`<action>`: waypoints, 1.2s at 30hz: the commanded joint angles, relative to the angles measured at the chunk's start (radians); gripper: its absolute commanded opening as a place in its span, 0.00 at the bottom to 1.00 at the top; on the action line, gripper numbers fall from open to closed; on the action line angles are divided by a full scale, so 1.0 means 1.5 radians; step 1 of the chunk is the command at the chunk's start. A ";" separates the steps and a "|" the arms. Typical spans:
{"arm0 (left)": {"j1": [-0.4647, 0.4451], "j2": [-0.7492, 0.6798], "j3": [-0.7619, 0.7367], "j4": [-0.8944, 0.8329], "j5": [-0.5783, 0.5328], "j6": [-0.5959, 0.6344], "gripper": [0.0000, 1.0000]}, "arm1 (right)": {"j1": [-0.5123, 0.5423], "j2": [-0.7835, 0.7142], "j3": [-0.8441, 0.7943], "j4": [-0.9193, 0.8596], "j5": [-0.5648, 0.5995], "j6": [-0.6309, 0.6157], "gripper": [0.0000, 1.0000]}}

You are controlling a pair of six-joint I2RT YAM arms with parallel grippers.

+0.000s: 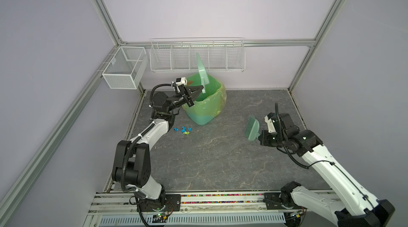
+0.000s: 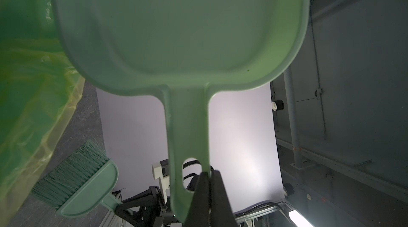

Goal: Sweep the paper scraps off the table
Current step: 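Tilt the dustpan with the left gripper to tip the scraps into the bin, then lower the empty dustpan beside the bin with the left gripper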

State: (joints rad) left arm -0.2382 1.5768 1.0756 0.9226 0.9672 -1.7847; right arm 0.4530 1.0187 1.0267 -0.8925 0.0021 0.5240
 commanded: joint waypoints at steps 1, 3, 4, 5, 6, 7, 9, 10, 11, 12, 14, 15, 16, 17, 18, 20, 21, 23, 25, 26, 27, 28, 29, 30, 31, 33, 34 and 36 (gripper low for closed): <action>0.004 -0.064 0.024 -0.148 0.028 0.123 0.00 | -0.004 -0.008 0.008 0.006 -0.002 0.002 0.07; 0.003 -0.096 0.046 -0.300 0.023 0.230 0.00 | -0.004 -0.004 0.010 0.009 -0.005 0.003 0.07; 0.003 -0.108 0.059 -0.365 0.021 0.282 0.00 | -0.004 -0.002 0.010 0.012 -0.007 0.003 0.07; 0.004 -0.119 0.074 -0.445 0.015 0.339 0.00 | -0.004 0.001 0.010 0.015 -0.009 0.004 0.07; 0.003 -0.131 0.088 -0.516 0.007 0.391 0.00 | -0.004 0.003 0.009 0.018 -0.012 0.006 0.07; 0.003 -0.138 0.097 -0.565 -0.001 0.426 0.00 | -0.004 0.005 0.008 0.021 -0.015 0.007 0.07; 0.004 -0.150 0.106 -0.633 -0.011 0.481 0.00 | -0.004 0.007 0.008 0.022 -0.020 0.006 0.07; 0.003 -0.154 0.105 -0.643 -0.012 0.493 0.00 | -0.003 0.007 0.010 0.020 -0.017 0.005 0.07; 0.003 -0.156 0.102 -0.648 -0.009 0.495 0.00 | -0.003 0.007 0.011 0.018 -0.016 0.004 0.07; 0.004 -0.160 0.098 -0.650 -0.008 0.497 0.00 | -0.004 0.005 0.011 0.018 -0.014 0.004 0.07; 0.004 -0.165 0.096 -0.661 -0.010 0.505 0.00 | -0.004 0.003 0.014 0.018 -0.014 0.005 0.07; 0.003 -0.167 0.098 -0.674 -0.013 0.516 0.00 | -0.003 0.003 0.015 0.017 -0.014 0.004 0.07; 0.003 -0.169 0.102 -0.690 -0.017 0.529 0.00 | -0.004 0.003 0.015 0.016 -0.014 0.004 0.07; 0.003 -0.171 0.109 -0.714 -0.024 0.548 0.00 | -0.004 0.004 0.016 0.016 -0.014 0.004 0.07; 0.004 -0.172 0.118 -0.739 -0.031 0.567 0.00 | -0.003 0.005 0.016 0.017 -0.016 0.004 0.07; 0.003 -0.173 0.136 -0.783 -0.045 0.599 0.00 | -0.003 0.003 0.018 0.022 -0.022 0.008 0.07; 0.003 -0.174 0.148 -0.809 -0.052 0.618 0.00 | -0.003 -0.004 0.014 0.032 -0.032 0.010 0.07; 0.004 -0.176 0.167 -0.858 -0.069 0.655 0.00 | -0.003 -0.019 0.005 0.048 -0.039 0.012 0.07; 0.004 -0.177 0.185 -0.903 -0.087 0.687 0.00 | -0.003 -0.023 0.003 0.047 -0.036 0.012 0.07; 0.004 -0.179 0.191 -0.921 -0.094 0.700 0.00 | -0.003 -0.021 0.003 0.044 -0.036 0.012 0.07; 0.003 -0.182 0.195 -0.935 -0.100 0.710 0.00 | -0.003 -0.020 0.002 0.043 -0.041 0.012 0.07; 0.004 -0.184 0.197 -0.944 -0.105 0.716 0.00 | -0.003 -0.019 0.000 0.043 -0.045 0.012 0.07; 0.003 -0.187 0.197 -0.953 -0.109 0.723 0.00 | -0.003 -0.018 -0.003 0.044 -0.051 0.012 0.07; 0.003 -0.190 0.196 -0.963 -0.114 0.730 0.00 | -0.003 -0.017 -0.006 0.046 -0.056 0.012 0.07; 0.003 -0.193 0.197 -0.972 -0.120 0.737 0.00 | -0.002 -0.017 -0.007 0.049 -0.059 0.012 0.07; 0.003 -0.199 0.199 -0.997 -0.137 0.757 0.00 | -0.003 -0.017 -0.010 0.051 -0.061 0.011 0.07; 0.003 -0.202 0.200 -1.011 -0.145 0.766 0.00 | -0.003 -0.016 -0.010 0.052 -0.062 0.009 0.07; 0.004 -0.211 0.203 -1.039 -0.159 0.785 0.00 | -0.003 -0.015 -0.009 0.058 -0.067 0.009 0.07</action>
State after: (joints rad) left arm -0.2356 1.2934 1.3437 -0.5415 0.7792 -0.6952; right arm 0.4530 1.0008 1.0264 -0.8452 -0.0738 0.5278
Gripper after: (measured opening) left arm 0.048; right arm 0.111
